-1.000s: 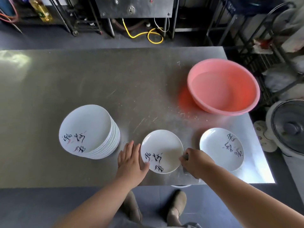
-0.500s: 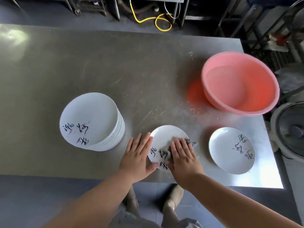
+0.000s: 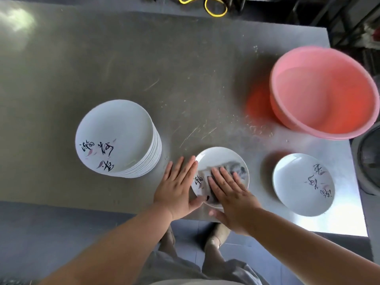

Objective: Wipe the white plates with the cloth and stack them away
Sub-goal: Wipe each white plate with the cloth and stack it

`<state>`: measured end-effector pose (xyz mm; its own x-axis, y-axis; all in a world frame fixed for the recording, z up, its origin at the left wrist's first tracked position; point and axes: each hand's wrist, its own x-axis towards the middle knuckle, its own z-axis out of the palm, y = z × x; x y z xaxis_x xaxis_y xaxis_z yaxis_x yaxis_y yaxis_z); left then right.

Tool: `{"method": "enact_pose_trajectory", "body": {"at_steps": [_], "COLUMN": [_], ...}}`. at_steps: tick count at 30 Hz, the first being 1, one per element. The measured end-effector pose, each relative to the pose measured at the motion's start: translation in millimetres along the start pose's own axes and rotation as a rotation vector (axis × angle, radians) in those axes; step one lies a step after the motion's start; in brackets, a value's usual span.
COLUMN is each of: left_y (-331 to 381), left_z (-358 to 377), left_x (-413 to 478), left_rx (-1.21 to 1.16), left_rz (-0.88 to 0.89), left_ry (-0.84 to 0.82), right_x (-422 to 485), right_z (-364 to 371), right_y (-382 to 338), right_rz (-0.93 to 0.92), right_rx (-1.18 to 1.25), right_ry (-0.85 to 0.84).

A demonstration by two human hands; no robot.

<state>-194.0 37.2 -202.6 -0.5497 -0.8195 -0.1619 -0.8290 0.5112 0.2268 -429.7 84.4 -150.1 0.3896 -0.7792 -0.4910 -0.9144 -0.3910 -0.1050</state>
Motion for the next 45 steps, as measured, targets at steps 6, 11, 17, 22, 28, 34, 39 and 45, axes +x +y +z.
{"method": "enact_pose_trajectory", "body": {"at_steps": [6,11,17,22,28,34,39,45], "left_y": [1.4,1.8,1.5,1.3,0.6,1.0,0.6,2.4], "left_z": [0.8,0.7,-1.2,0.4,-1.2,0.2,-0.1,-5.1], "left_x": [-0.9,0.7,0.0,-0.7,0.0,-0.5,-0.8,-0.3], "left_rx": [0.004,0.029,0.001,0.006,0.000,0.009,0.004,0.003], "left_rz": [0.003,-0.010,0.012,0.017,0.007,0.011,0.006,-0.001], "left_ry": [0.010,-0.006,0.016,0.029,0.021,0.020,0.021,-0.001], "right_x": [29.5,13.5,-26.0,36.2,53.6,14.8,58.6,0.4], "right_z": [-20.8,-4.3,-15.8,-37.3,-33.6,-15.2,-32.5,-4.3], "right_y": [11.6,-16.2,40.0,48.5,48.7,52.2,38.1,41.3], "right_rz": [0.227,-0.050,-0.103,0.017,-0.015,0.181,-0.005,0.233], "right_rx": [0.038,-0.002,-0.142,-0.182,-0.194,-0.102,-0.105,0.057], "right_ry": [-0.029,-0.085,-0.073,-0.019,-0.022,-0.030,0.041,0.018]}}
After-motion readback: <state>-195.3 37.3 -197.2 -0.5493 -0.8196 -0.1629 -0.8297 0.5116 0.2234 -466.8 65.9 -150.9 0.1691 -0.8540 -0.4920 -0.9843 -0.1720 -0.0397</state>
